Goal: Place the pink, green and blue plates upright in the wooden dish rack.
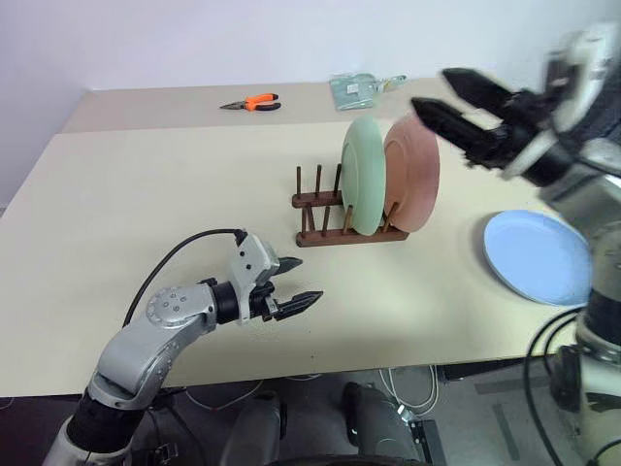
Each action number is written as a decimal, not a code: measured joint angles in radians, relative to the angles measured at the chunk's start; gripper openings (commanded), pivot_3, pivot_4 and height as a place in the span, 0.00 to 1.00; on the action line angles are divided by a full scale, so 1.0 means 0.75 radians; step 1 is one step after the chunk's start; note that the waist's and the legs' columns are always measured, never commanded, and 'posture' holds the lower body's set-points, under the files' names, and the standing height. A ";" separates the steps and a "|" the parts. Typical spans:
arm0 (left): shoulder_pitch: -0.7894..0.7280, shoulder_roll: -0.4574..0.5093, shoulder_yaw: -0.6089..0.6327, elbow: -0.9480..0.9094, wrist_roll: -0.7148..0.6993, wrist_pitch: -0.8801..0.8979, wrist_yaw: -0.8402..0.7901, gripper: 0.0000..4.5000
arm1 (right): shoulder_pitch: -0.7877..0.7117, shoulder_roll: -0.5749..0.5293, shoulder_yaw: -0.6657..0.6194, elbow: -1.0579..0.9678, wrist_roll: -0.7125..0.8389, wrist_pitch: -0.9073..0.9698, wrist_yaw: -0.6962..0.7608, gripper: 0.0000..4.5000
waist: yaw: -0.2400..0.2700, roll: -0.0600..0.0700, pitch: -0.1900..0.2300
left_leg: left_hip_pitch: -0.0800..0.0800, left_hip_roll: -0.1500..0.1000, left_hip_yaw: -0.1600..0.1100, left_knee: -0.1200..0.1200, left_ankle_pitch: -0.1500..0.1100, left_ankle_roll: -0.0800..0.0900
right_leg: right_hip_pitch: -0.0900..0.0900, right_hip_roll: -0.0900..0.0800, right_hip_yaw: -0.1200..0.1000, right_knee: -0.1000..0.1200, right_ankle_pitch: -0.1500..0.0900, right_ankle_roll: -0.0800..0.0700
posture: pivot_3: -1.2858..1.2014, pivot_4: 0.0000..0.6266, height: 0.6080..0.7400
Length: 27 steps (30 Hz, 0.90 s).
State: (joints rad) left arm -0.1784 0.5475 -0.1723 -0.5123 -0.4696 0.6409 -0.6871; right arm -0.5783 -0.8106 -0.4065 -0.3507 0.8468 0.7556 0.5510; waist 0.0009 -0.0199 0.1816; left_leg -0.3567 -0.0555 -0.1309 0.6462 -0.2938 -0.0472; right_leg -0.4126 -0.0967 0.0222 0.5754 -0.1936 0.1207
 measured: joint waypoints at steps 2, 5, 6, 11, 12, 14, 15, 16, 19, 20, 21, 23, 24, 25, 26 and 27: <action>-0.017 -0.016 -0.024 0.030 0.009 0.000 -0.007 0.79 | 0.131 -0.061 -0.090 0.041 -0.043 -0.003 0.014 0.99 | 0.006 0.000 0.000 | 0.000 0.000 0.002 0.000 0.000 0.000 | 0.000 0.000 0.000 0.000 0.000 0.000 | 0.52 0.24 1.00; -0.054 -0.052 -0.073 0.045 0.015 -0.004 -0.032 0.79 | 0.470 -0.149 -0.151 0.080 -0.202 -0.038 0.052 0.99 | 0.020 -0.001 0.000 | 0.000 0.000 0.001 0.000 0.000 0.001 | 0.000 0.000 0.000 0.000 0.000 0.000 | 0.52 0.24 1.00; -0.059 -0.053 -0.088 0.049 0.020 -0.005 -0.041 0.79 | 0.576 -0.153 -0.143 0.090 -0.261 -0.051 0.069 0.99 | 0.019 -0.001 0.000 | 0.000 0.000 0.001 0.000 0.000 0.001 | 0.000 0.000 0.000 0.000 0.000 0.000 | 0.52 0.24 1.00; -0.096 -0.078 -0.133 0.059 0.050 -0.019 -0.062 0.79 | 0.785 -0.145 0.056 0.165 -0.515 -0.112 0.030 0.99 | -0.011 0.004 0.001 | 0.000 0.002 0.010 0.000 -0.001 0.001 | 0.002 -0.001 0.004 0.002 0.000 0.000 | 0.52 0.24 1.00; -0.097 -0.078 -0.134 0.059 0.052 -0.022 -0.066 0.79 | 0.780 -0.134 0.087 0.198 -0.556 -0.117 0.007 0.99 | -0.016 0.004 0.001 | 0.000 0.002 0.010 0.000 -0.001 0.001 | 0.003 -0.001 0.004 0.001 0.000 0.000 | 0.52 0.24 1.00; -0.097 -0.078 -0.134 0.060 0.059 -0.023 -0.069 0.79 | 0.768 -0.098 0.133 0.271 -0.619 -0.118 -0.033 0.88 | -0.020 0.004 0.001 | 0.001 0.002 0.010 0.000 -0.001 0.001 | 0.002 -0.001 0.003 0.001 -0.001 0.000 | 0.52 0.24 1.00; -0.097 -0.077 -0.134 0.063 0.061 -0.023 -0.070 0.79 | 0.764 -0.093 0.170 0.300 -0.655 -0.121 -0.047 0.81 | -0.019 0.005 0.002 | 0.001 0.002 0.010 0.000 -0.001 0.001 | 0.002 -0.001 0.003 0.001 -0.001 0.000 | 0.52 0.24 1.00; -0.096 -0.076 -0.133 0.063 0.062 -0.025 -0.072 0.79 | 0.761 -0.092 0.204 0.323 -0.685 -0.128 -0.053 0.71 | -0.018 0.005 0.002 | 0.001 0.002 0.010 0.000 -0.001 0.002 | 0.000 -0.001 0.003 0.001 0.000 0.000 | 0.52 0.24 1.00; -0.095 -0.063 -0.132 0.066 0.072 -0.028 -0.075 0.79 | 0.710 -0.069 0.262 0.385 -0.755 -0.168 -0.075 0.36 | -0.017 0.004 0.001 | 0.001 0.002 0.009 0.001 -0.001 0.002 | -0.001 -0.001 0.004 0.001 0.000 0.000 | 0.52 0.24 1.00; -0.094 -0.062 -0.130 0.066 0.075 -0.029 -0.075 0.79 | 0.696 -0.058 0.267 0.401 -0.765 -0.172 -0.081 0.24 | -0.016 0.004 0.001 | 0.002 0.001 0.009 0.001 -0.001 0.002 | -0.001 -0.001 0.004 0.001 0.000 0.000 | 0.52 0.24 1.00; -0.093 -0.061 -0.129 0.066 0.077 -0.029 -0.075 0.79 | 0.686 -0.047 0.270 0.411 -0.775 -0.173 -0.085 0.13 | -0.015 0.004 0.001 | 0.002 0.001 0.008 0.001 -0.001 0.002 | 0.000 -0.001 0.003 0.001 0.000 0.000 | 0.52 0.24 1.00; -0.085 -0.058 -0.122 0.066 0.082 -0.030 -0.074 0.79 | 0.659 -0.041 0.269 0.414 -0.802 -0.189 -0.100 0.00 | -0.014 0.003 0.001 | 0.002 0.001 0.008 0.003 -0.001 0.002 | 0.001 -0.001 0.003 0.001 0.000 0.001 | 0.52 0.24 1.00; -0.084 -0.058 -0.120 0.066 0.086 -0.030 -0.073 0.79 | 0.645 -0.042 0.264 0.418 -0.815 -0.197 -0.107 0.00 | -0.015 0.002 0.001 | 0.002 0.001 0.008 0.003 -0.001 0.002 | 0.001 -0.001 0.003 0.001 0.000 0.001 | 0.52 0.24 1.00; -0.083 -0.059 -0.120 0.066 0.088 -0.030 -0.073 0.79 | 0.634 -0.041 0.263 0.419 -0.823 -0.202 -0.111 0.00 | -0.015 0.001 0.001 | 0.002 0.001 0.007 0.003 -0.001 0.002 | 0.001 -0.001 0.003 0.001 0.000 0.001 | 0.52 0.24 1.00; -0.079 -0.059 -0.119 0.066 0.089 -0.030 -0.071 0.79 | 0.615 -0.034 0.261 0.421 -0.827 -0.209 -0.116 0.00 | -0.015 0.002 0.001 | 0.002 0.001 0.007 0.003 -0.001 0.002 | 0.001 -0.001 0.003 0.001 0.000 0.001 | 0.52 0.24 1.00; -0.076 -0.059 -0.118 0.066 0.091 -0.030 -0.069 0.79 | 0.576 -0.012 0.252 0.420 -0.826 -0.231 -0.126 0.00 | -0.018 0.002 0.002 | 0.002 0.001 0.007 0.003 -0.001 0.002 | 0.001 -0.001 0.003 0.001 0.000 0.001 | 0.52 0.24 1.00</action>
State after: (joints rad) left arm -0.2351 0.5034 -0.2605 -0.4629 -0.4015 0.6180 -0.7387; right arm -0.1466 -0.8193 -0.2178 -0.0357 0.2274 0.5825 0.4568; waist -0.0128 -0.0181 0.1831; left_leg -0.3553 -0.0547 -0.1255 0.6482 -0.2948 -0.0458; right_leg -0.4121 -0.0974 0.0246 0.5762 -0.1937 0.1213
